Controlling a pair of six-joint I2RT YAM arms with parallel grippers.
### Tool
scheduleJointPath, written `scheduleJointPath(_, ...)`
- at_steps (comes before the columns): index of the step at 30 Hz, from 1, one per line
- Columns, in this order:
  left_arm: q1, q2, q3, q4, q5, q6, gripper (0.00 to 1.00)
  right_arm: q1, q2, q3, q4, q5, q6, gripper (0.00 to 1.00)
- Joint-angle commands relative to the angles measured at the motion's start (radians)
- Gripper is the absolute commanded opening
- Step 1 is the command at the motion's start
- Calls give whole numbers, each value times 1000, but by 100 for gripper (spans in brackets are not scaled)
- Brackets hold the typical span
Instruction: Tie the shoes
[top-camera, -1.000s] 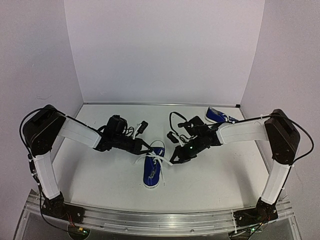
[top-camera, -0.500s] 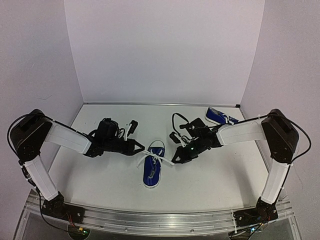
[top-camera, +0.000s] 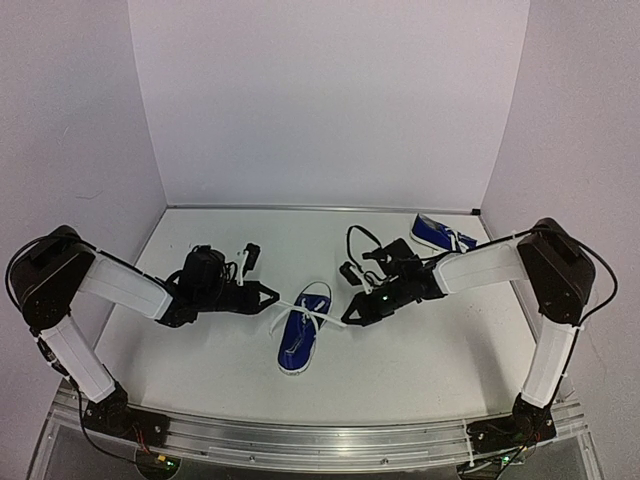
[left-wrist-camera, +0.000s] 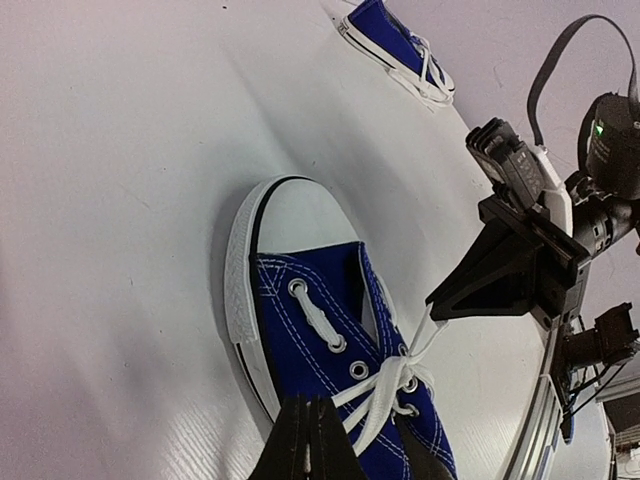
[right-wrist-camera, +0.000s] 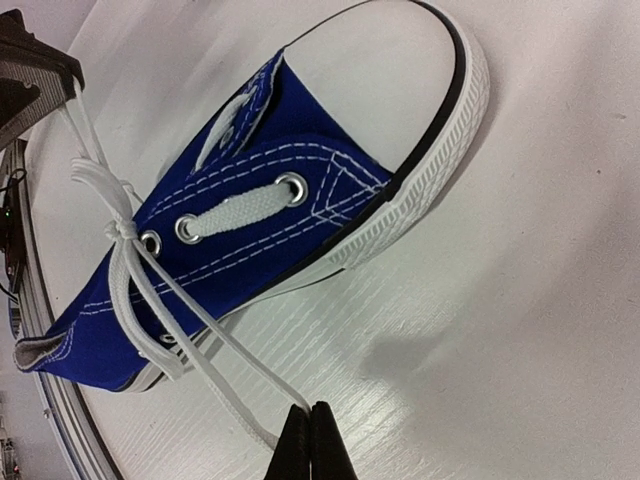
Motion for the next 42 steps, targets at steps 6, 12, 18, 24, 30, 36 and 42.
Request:
scheduleJointPath(6,22,26,12,53,-46,-22,0,-69,38,33,-91,25,20,0)
scheduleJointPath(12,2,1,99,-85,-1,52,0,-68,-2,89,-77,-74,49,14)
scheduleJointPath(18,2,-78,243,-375,-12,199,36,-68,-111,128,-81,-73,91,39)
scheduleJointPath(24,3,-222,326,-594,-136,275,94,-68,-238,145,-84,-20,111,44)
scheduleJointPath(30,5,-310,479,-890,-323,275,100,-68,-419,112,-80,54,117,57)
scheduleJointPath(36,6,-342,514,-999,-351,205,100,-68,-663,-71,40,132,255,97)
scheduleJointPath(42,5,-403,303,-917,-265,87,100,-68,-855,-364,187,117,429,98)
